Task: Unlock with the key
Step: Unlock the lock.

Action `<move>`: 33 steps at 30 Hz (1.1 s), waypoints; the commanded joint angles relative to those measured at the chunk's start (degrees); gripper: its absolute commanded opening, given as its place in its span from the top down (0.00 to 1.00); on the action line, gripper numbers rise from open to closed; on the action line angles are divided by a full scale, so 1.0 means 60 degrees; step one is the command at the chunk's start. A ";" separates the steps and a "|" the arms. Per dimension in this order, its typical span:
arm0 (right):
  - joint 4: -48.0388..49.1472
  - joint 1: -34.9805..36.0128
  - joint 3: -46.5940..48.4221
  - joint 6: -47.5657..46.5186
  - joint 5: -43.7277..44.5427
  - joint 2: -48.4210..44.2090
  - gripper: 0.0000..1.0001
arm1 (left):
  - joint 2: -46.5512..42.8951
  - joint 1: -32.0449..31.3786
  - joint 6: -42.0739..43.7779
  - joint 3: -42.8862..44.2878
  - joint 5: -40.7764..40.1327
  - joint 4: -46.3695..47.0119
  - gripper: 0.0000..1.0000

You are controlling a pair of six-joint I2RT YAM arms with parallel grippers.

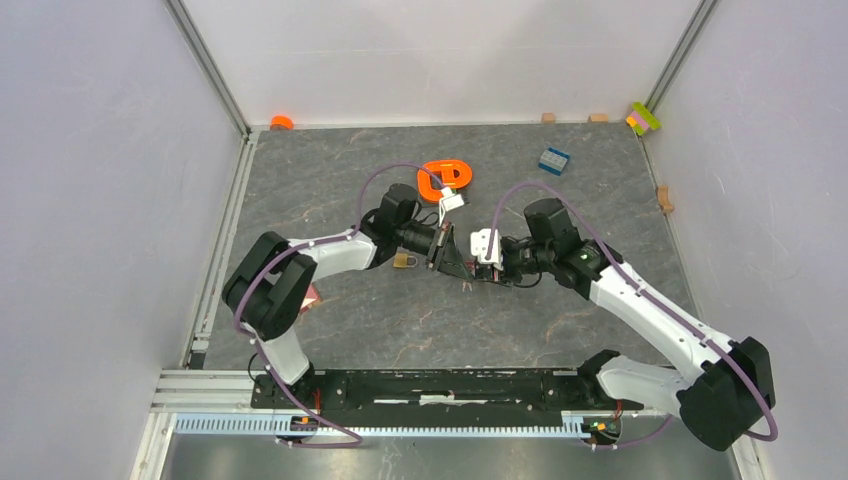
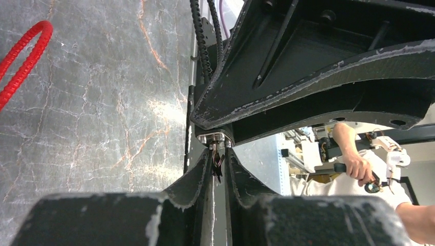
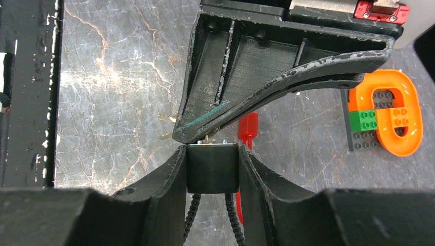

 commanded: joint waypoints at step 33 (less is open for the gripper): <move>0.1727 0.0405 -0.0911 -0.1213 0.0269 -0.1095 1.00 | -0.1812 0.0498 0.2868 0.0422 -0.1420 -0.1918 0.43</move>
